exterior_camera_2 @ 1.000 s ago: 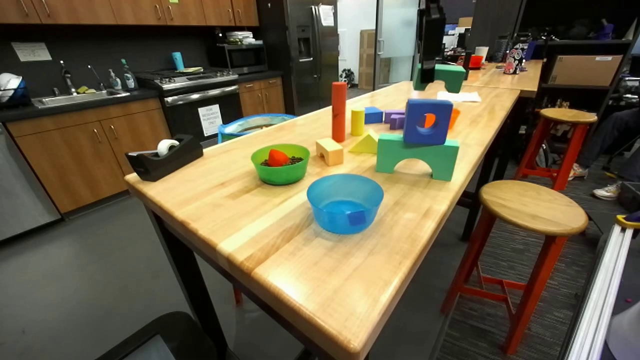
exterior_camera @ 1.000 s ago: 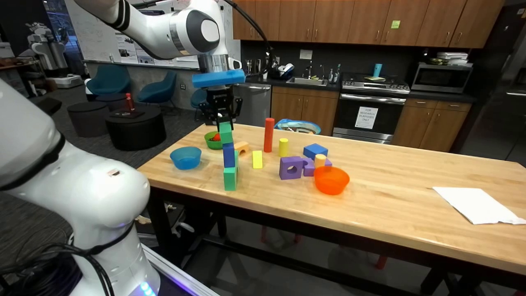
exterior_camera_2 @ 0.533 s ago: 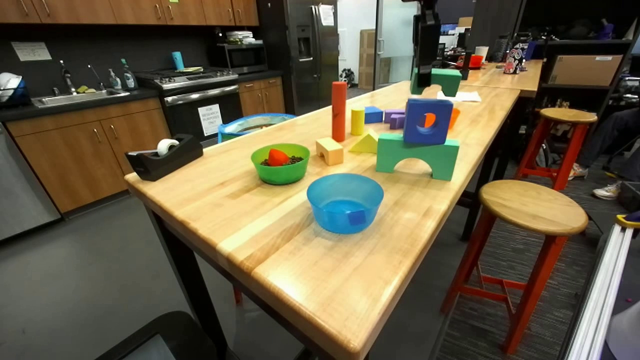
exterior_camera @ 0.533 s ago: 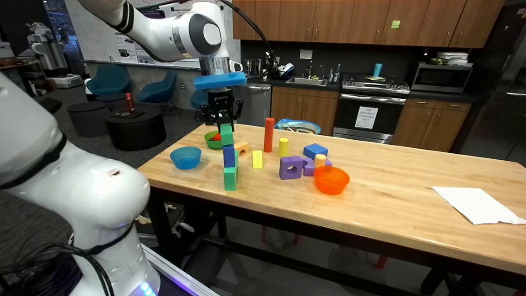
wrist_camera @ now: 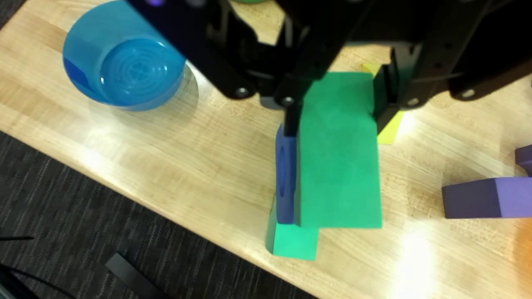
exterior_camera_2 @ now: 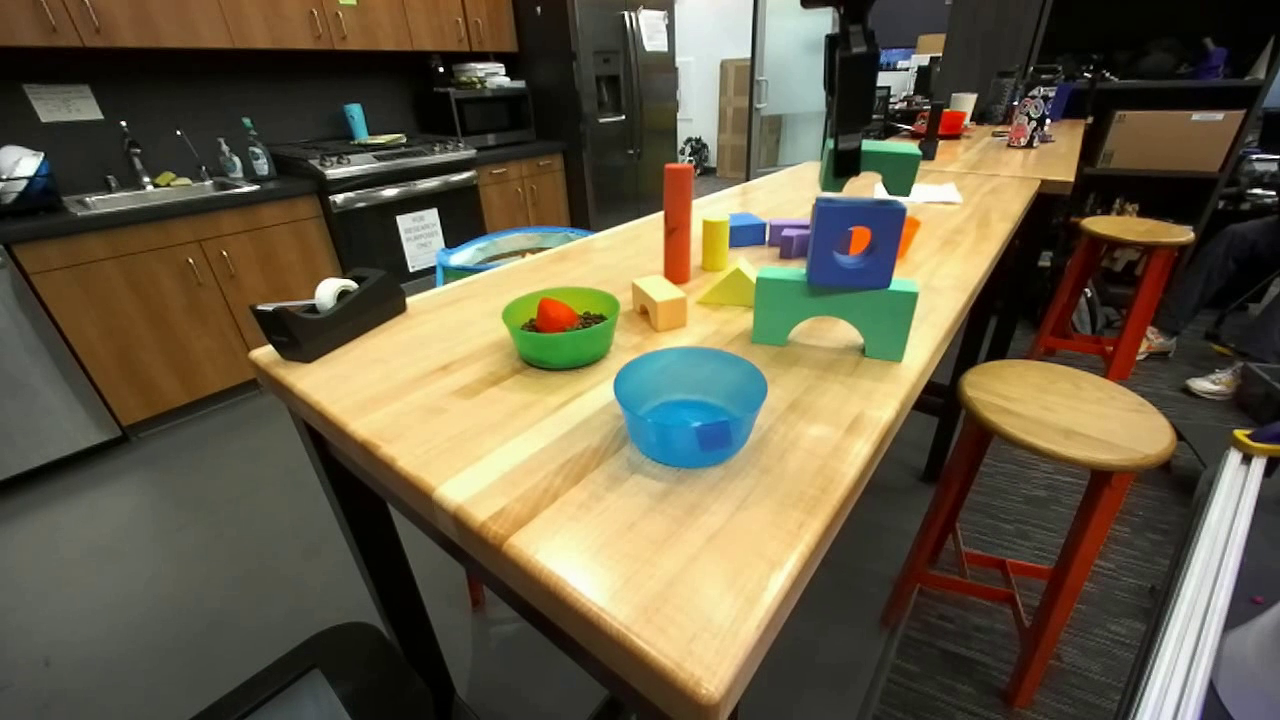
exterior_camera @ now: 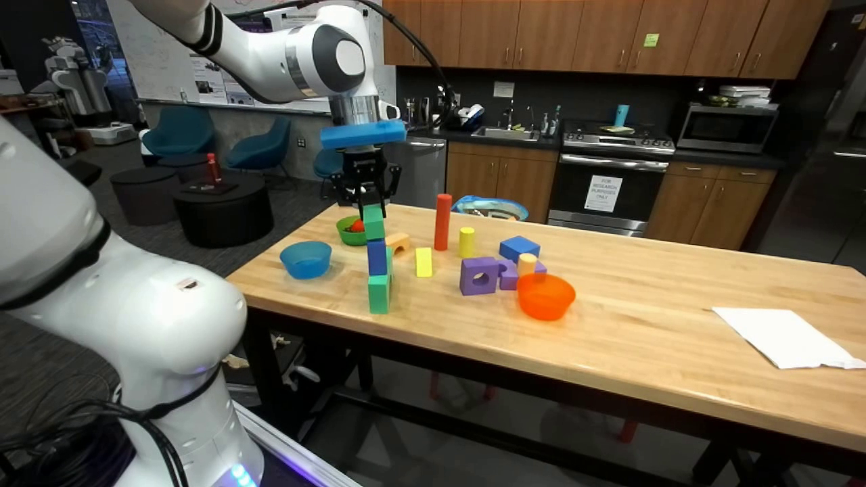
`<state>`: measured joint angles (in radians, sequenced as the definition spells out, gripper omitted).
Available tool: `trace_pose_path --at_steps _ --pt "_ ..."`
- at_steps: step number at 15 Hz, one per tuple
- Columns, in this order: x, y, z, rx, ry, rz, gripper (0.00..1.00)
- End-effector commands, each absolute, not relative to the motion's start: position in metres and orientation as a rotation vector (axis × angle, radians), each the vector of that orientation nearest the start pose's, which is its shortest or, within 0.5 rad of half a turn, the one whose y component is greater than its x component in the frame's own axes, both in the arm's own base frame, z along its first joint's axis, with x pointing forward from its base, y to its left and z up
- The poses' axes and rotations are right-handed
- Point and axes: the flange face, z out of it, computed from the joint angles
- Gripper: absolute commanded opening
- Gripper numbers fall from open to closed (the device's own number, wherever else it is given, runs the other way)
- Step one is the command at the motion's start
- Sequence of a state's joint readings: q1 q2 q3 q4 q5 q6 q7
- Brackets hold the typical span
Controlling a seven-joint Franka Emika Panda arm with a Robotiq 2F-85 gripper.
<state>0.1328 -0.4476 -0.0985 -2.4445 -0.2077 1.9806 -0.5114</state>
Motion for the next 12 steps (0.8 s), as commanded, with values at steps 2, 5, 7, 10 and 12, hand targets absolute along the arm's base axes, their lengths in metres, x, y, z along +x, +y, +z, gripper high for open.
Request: trace_pose_path --at_steps 2,5,7,10,12 --pt "0.4157 -0.0025 0.4635 -3.108 -1.032 0.076 0.16" --pt "0.4162 -0.0027 0.4626 -3.106 -1.032 0.081 0.16" --pt "0.4165 -0.0026 0.462 -3.105 -1.032 0.084 0.16" --pt "0.4185 -0.0022 0.4589 -3.103 -1.032 0.096 0.16" --pt "0.4196 -0.0017 0.4573 -3.102 -1.028 0.106 0.16"
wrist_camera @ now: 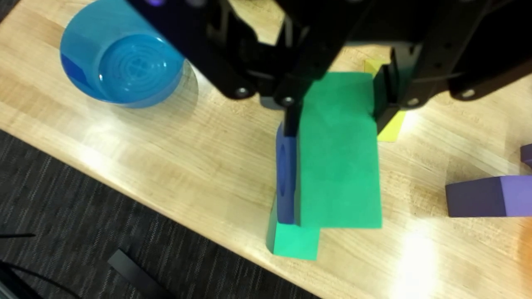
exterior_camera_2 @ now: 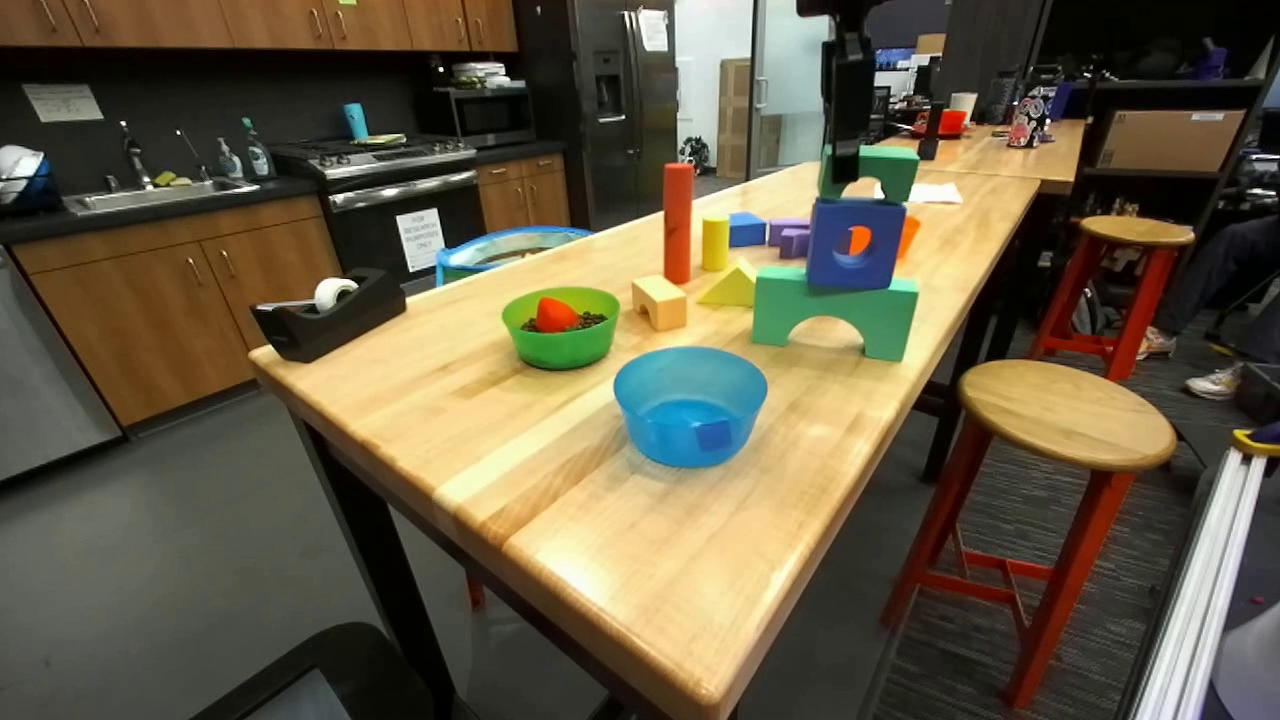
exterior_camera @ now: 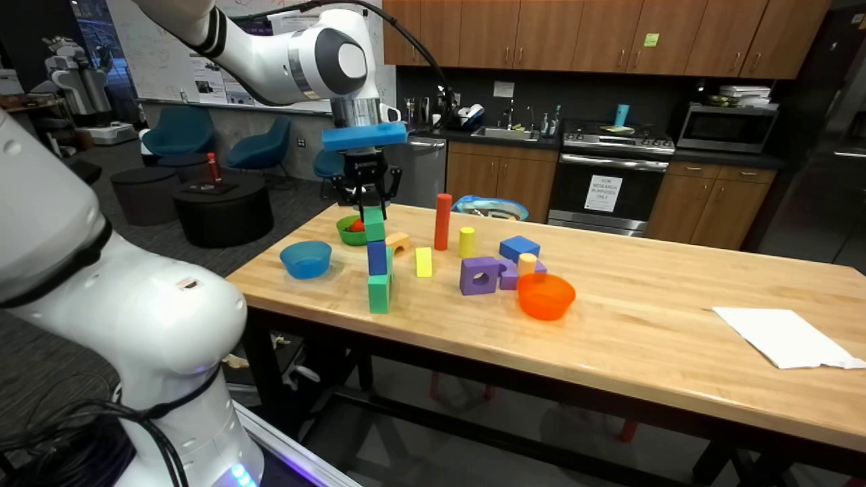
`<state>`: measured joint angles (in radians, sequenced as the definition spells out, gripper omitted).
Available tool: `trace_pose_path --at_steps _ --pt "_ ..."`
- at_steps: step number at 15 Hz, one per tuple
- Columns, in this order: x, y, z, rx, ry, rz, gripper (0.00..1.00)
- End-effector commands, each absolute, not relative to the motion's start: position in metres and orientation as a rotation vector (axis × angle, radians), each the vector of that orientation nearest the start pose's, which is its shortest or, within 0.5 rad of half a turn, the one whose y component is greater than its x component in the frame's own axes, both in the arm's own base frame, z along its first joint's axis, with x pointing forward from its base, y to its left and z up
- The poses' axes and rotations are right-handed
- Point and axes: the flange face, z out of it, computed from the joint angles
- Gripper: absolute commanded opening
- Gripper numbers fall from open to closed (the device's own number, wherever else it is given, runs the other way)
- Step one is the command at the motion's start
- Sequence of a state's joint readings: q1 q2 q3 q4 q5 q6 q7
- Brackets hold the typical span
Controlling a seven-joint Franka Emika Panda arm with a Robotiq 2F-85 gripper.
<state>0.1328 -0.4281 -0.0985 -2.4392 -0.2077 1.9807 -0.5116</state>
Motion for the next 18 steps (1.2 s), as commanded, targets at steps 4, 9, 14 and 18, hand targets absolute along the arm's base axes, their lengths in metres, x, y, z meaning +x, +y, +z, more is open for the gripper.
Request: trace_pose_path --at_steps 4,9,14,18 --pt "0.422 -0.002 0.456 -3.101 -1.023 0.115 0.77" --pt "0.422 -0.001 0.457 -3.102 -1.022 0.111 1.0" --pt "0.421 0.003 0.465 -3.123 -1.045 0.081 1.0" --pt "0.42 0.009 0.473 -3.128 -1.103 0.033 1.0"
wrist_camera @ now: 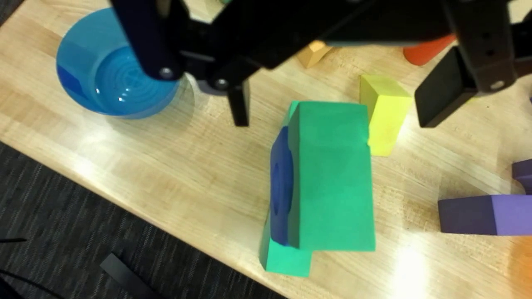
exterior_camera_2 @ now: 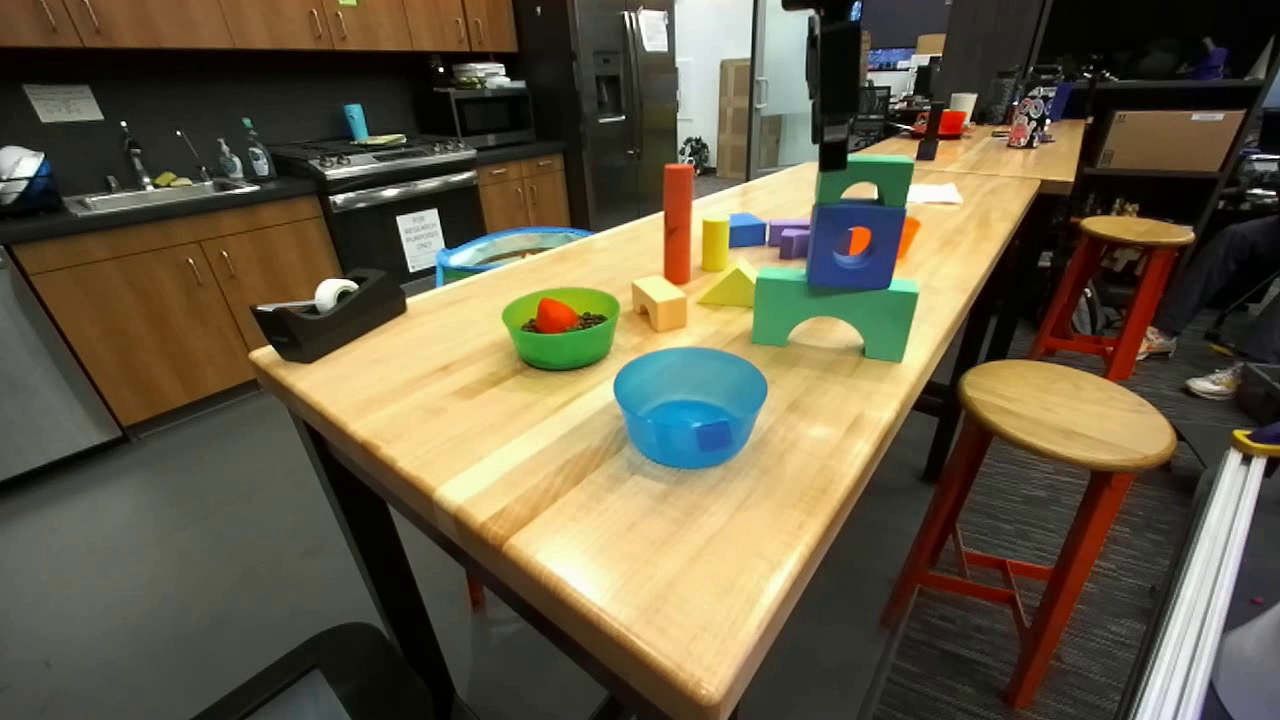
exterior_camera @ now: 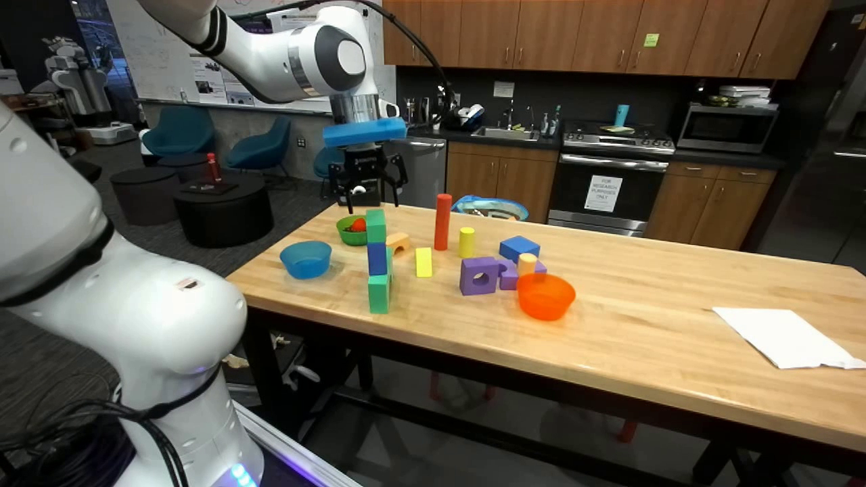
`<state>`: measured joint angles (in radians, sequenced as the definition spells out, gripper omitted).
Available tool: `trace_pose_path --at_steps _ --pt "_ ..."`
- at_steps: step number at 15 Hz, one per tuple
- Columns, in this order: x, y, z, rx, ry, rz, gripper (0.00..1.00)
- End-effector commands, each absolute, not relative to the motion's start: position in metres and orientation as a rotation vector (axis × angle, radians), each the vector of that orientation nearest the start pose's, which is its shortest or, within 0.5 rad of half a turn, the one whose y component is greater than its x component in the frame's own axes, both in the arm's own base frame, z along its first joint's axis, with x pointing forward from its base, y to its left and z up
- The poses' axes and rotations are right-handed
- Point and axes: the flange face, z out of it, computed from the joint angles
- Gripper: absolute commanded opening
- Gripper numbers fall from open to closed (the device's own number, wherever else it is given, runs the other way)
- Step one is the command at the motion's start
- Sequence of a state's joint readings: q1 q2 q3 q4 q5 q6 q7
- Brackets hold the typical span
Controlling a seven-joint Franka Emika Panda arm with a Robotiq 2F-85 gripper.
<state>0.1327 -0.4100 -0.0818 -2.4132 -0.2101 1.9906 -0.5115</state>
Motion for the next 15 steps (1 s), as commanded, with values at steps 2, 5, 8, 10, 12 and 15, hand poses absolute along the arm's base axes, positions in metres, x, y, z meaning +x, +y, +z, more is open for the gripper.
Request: trace_pose_path --at_steps 2,5,8,10,12,15 --pt "0.418 0.013 0.478 -3.126 -1.154 0.014 1.0" --pt "0.416 0.016 0.487 -3.11 -1.258 -0.013 1.0" --pt "0.416 0.017 0.497 -3.09 -1.34 -0.077 1.0" --pt "0.418 0.016 0.503 -3.063 -1.394 -0.13 1.0" --pt "0.419 0.014 0.513 -3.036 -1.446 -0.195 1.0" --pt "0.42 0.006 0.528 -3.012 -1.498 -0.276 1.0"
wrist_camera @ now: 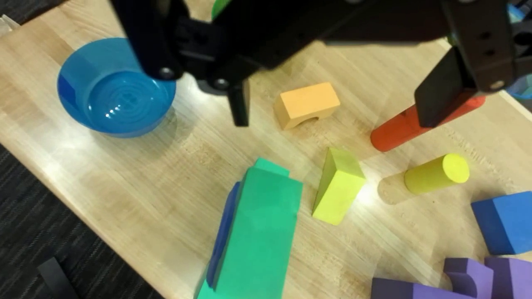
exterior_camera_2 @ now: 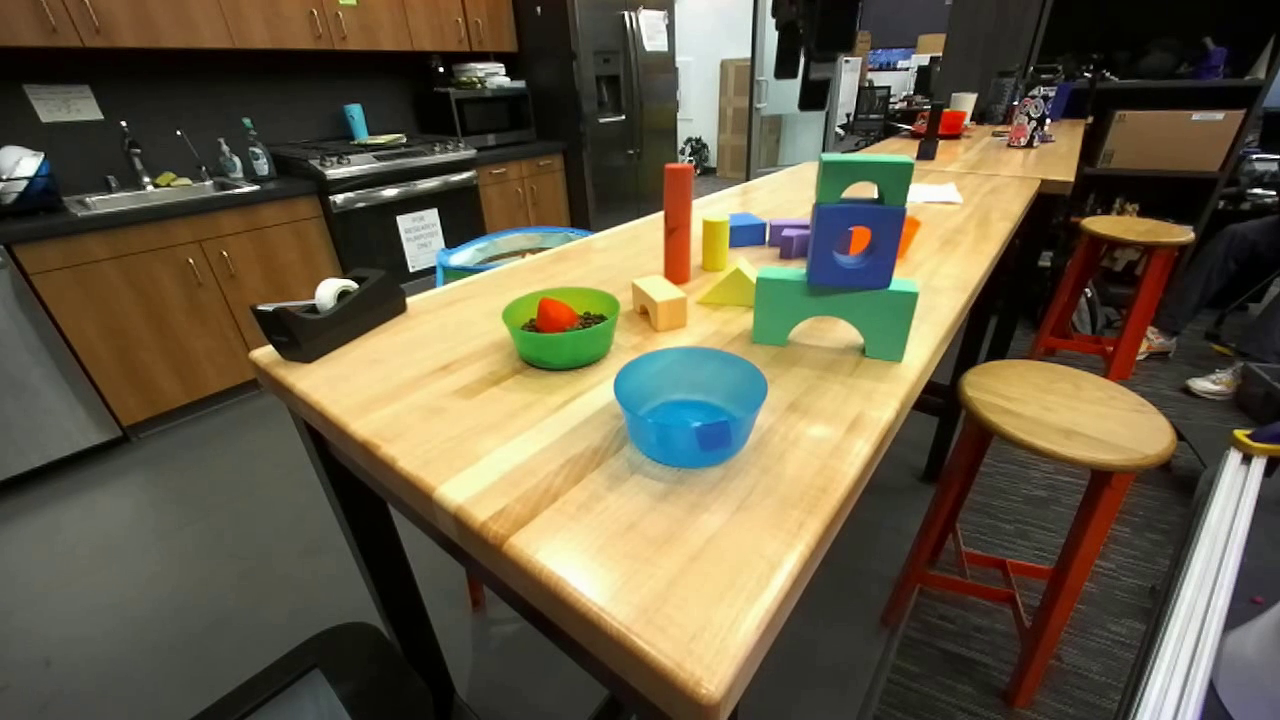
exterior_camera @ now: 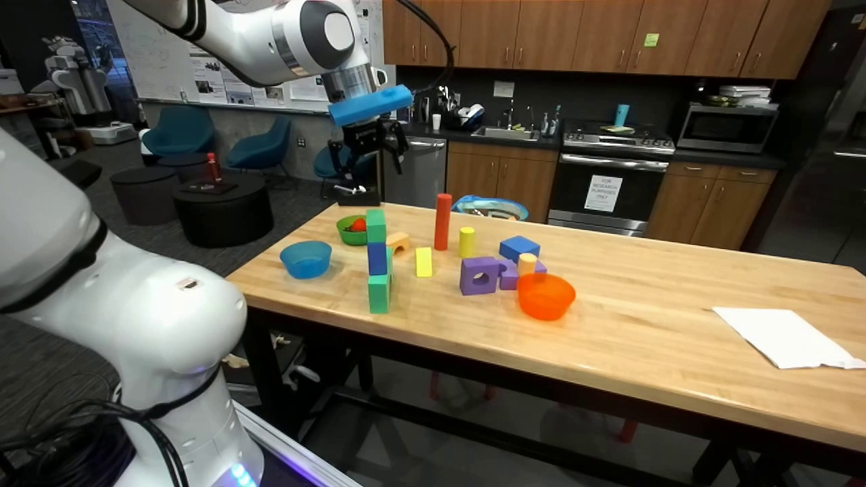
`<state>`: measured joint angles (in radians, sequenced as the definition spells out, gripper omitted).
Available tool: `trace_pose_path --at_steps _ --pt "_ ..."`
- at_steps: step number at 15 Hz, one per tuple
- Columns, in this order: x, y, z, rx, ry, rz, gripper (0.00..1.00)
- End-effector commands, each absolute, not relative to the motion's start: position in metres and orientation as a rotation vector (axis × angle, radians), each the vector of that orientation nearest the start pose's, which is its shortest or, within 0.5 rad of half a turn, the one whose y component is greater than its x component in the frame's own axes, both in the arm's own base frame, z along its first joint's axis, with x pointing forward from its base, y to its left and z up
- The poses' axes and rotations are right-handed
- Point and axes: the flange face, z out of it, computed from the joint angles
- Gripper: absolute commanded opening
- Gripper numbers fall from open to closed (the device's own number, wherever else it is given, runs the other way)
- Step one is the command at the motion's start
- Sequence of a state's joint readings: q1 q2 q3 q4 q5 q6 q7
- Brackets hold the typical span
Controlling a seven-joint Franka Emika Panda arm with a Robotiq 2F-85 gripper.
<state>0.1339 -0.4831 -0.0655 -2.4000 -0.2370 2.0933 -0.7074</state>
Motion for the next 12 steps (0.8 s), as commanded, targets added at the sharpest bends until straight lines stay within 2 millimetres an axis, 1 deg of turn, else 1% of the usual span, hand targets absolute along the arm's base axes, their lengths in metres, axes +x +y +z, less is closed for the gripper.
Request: trace_pose_path --at_steps 1,4,7,12 --pt "0.421 0.001 0.533 -3.007 -1.509 -0.299 1.0" --pt "0.424 -0.009 0.547 -2.99 -1.541 -0.356 1.0" --pt "0.432 -0.013 0.555 -2.987 -1.568 -0.409 1.0" --pt "0.447 -0.008 0.555 -2.983 -1.612 -0.446 1.0"
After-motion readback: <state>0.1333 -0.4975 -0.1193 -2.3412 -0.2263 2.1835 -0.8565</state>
